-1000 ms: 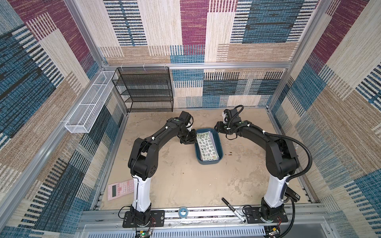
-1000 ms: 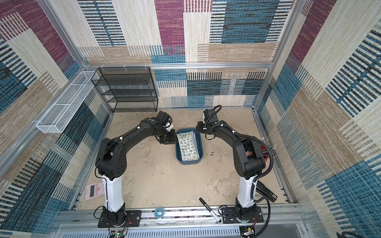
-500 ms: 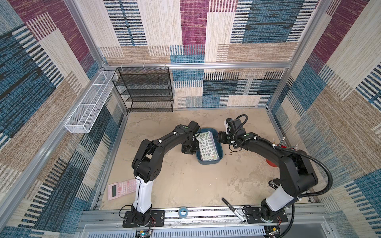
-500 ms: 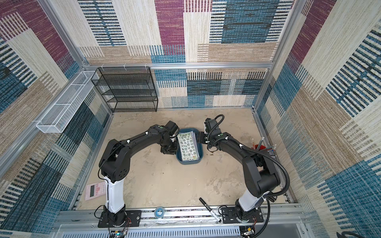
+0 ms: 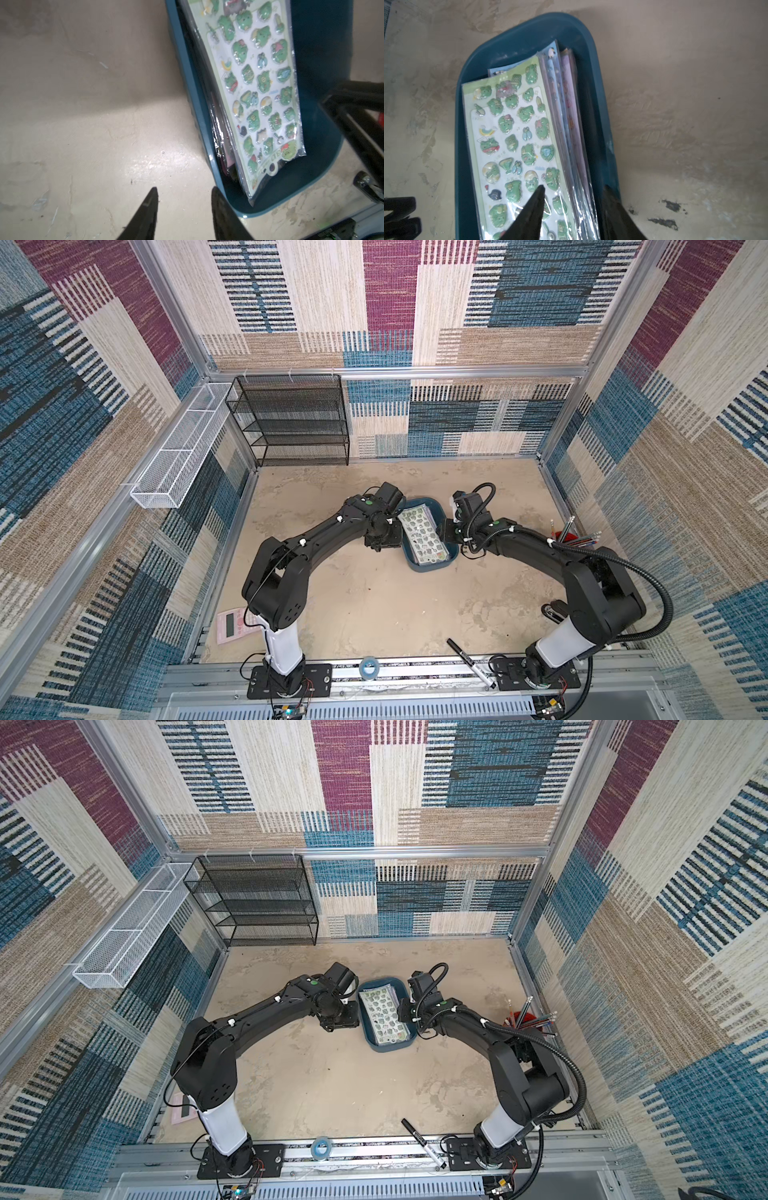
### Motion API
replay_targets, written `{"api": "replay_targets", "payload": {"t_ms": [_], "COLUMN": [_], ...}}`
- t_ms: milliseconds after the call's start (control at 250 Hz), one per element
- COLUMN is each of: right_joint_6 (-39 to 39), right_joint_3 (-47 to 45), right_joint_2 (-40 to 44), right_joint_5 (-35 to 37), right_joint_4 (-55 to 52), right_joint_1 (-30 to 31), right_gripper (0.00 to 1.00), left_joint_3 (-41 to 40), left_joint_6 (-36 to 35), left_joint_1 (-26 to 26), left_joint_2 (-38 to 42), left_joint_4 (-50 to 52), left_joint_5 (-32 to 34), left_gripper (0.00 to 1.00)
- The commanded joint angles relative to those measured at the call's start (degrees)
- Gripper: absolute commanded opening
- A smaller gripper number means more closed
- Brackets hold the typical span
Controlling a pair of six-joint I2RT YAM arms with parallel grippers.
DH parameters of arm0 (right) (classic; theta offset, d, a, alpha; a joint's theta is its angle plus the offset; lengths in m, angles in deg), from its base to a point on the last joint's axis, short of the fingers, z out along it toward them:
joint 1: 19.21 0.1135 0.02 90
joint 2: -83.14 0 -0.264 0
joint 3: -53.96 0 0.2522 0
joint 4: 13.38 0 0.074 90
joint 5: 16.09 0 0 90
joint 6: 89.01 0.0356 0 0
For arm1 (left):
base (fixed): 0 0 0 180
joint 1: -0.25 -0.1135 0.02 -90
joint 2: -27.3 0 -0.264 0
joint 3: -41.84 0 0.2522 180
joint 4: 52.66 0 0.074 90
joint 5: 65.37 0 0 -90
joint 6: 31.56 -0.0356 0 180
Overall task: Take the stickers out of the storage box
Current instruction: Adjust the storage box at the center of the board, then pick up the sticker from the storage box.
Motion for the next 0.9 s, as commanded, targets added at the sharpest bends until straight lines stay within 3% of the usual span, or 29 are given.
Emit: {"api": "replay_targets", "payload": {"t_ms": [0,252,552,788,896], "right_joint_6": [-1.3,-1.8,5.7,2.3,1.6], "right_joint_3": [0.3,-0.9,-1.8,11.7,15.3], "right_joint_2": [-1.1,-0.7,-0.4,-2.9,-3.9], "right_joint_5": [2.4,0.3,0.1,11.0,10.8], "right_joint_4": [-0.1,-0.1,-0.2,-11.6,-11.4], "right_joint_1": [0.2,1.8,8.6,8.5,8.6], "right_gripper": [0.4,0.36,0.39,0.53,0.51], "left_joint_3": [1.3,2.7,0.9,1.5,1.8], "left_joint_6": [1.1,2.8,3.6,2.1,1.6], "left_joint_1": [-0.3,-3.9,-6.9,-8.1,-8.6], "left_joint_2": [-1.4,-2.4,-3.2,-4.8,-4.2], "left_joint_4": [-2.7,-5.8,-8.7,-7.1,-6.9], "left_joint_5": [-4.4,-9.4,-12.2,-13.1,-13.9], "left_gripper": [0.44,0.47,0.5,0.49,0.49]}}
